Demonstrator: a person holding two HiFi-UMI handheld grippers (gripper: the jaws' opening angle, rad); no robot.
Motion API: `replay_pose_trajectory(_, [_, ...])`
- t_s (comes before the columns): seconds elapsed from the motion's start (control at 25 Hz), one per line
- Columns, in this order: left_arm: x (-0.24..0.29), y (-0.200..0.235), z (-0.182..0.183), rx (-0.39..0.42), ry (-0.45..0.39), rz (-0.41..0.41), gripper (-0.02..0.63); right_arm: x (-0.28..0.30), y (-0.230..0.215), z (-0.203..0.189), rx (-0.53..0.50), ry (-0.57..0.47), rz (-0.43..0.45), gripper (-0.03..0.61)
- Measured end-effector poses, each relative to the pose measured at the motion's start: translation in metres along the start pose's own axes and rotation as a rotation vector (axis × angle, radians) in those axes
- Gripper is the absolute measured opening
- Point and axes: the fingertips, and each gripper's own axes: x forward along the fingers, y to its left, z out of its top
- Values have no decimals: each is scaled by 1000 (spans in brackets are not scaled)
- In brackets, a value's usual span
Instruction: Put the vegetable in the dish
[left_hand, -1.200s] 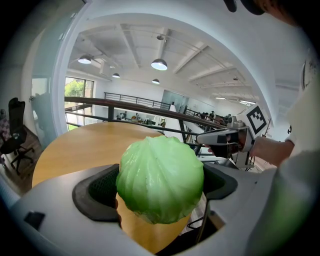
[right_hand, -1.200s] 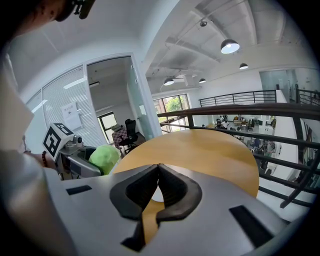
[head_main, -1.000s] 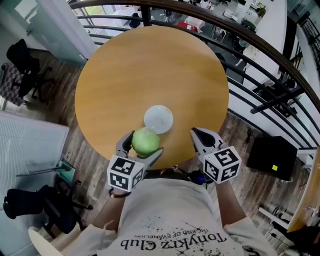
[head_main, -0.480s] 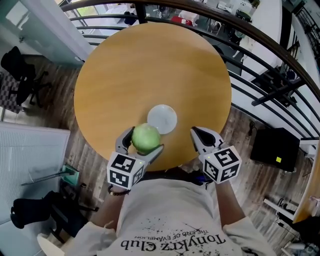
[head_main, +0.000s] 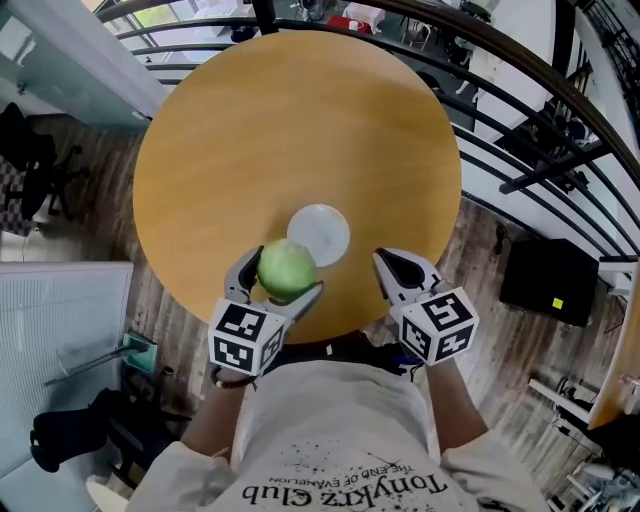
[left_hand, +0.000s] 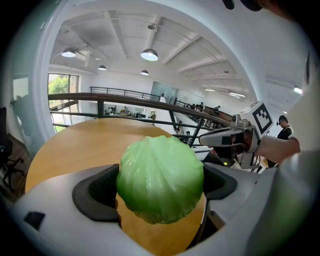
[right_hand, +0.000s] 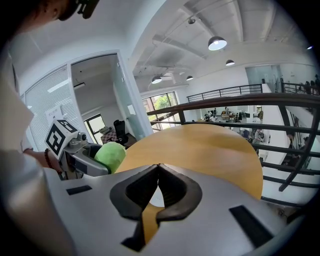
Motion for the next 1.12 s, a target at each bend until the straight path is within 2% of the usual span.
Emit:
replay_pose_trajectory(0.72, [56, 24, -18, -18, 72, -23, 488, 46, -21, -9, 29, 56, 5, 23])
replay_pose_trajectory(1.12, [91, 43, -40, 70, 175, -10, 488, 71, -27, -25, 60, 88, 12, 23])
